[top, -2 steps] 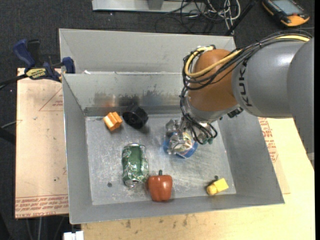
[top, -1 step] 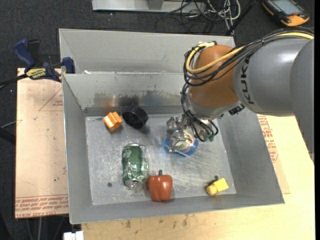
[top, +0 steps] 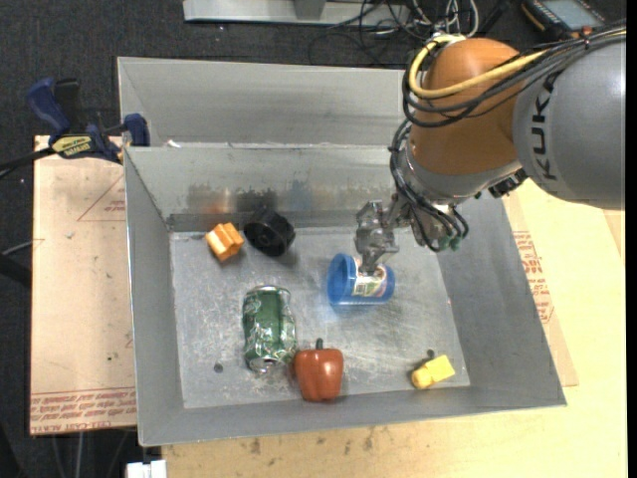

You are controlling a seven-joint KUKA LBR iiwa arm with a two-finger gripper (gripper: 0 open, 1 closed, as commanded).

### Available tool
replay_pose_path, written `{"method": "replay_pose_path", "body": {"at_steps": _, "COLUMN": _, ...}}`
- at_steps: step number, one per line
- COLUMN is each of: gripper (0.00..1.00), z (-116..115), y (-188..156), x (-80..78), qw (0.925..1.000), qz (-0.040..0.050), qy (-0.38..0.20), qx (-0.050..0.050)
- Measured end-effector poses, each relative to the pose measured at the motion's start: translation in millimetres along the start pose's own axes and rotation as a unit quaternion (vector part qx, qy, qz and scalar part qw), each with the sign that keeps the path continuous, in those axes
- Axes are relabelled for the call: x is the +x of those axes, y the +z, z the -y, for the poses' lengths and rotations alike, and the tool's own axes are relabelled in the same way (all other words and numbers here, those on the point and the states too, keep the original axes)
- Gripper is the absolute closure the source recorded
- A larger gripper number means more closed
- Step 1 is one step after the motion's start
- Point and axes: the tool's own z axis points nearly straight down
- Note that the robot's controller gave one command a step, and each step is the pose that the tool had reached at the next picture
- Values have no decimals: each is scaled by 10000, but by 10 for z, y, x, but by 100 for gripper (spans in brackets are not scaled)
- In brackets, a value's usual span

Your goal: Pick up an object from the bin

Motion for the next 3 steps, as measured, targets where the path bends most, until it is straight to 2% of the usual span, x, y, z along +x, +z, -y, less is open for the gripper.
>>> {"method": "replay_pose_path", "body": {"at_steps": 1, "gripper": 100, "z": 0, "y": 0, "x": 0, "qw": 10000, "qz": 0, "qy": 0, "qx": 0}}
{"method": "replay_pose_path", "body": {"at_steps": 2, "gripper": 0, "z": 204, "y": 541, "x": 223, "qw": 9980, "qz": -25, "qy": 625, "qx": 0}}
{"method": "replay_pose_path", "body": {"at_steps": 3, "gripper": 0, "z": 202, "y": 529, "x": 214, "qw": 9981, "qz": -10, "qy": 622, "qx": 0}}
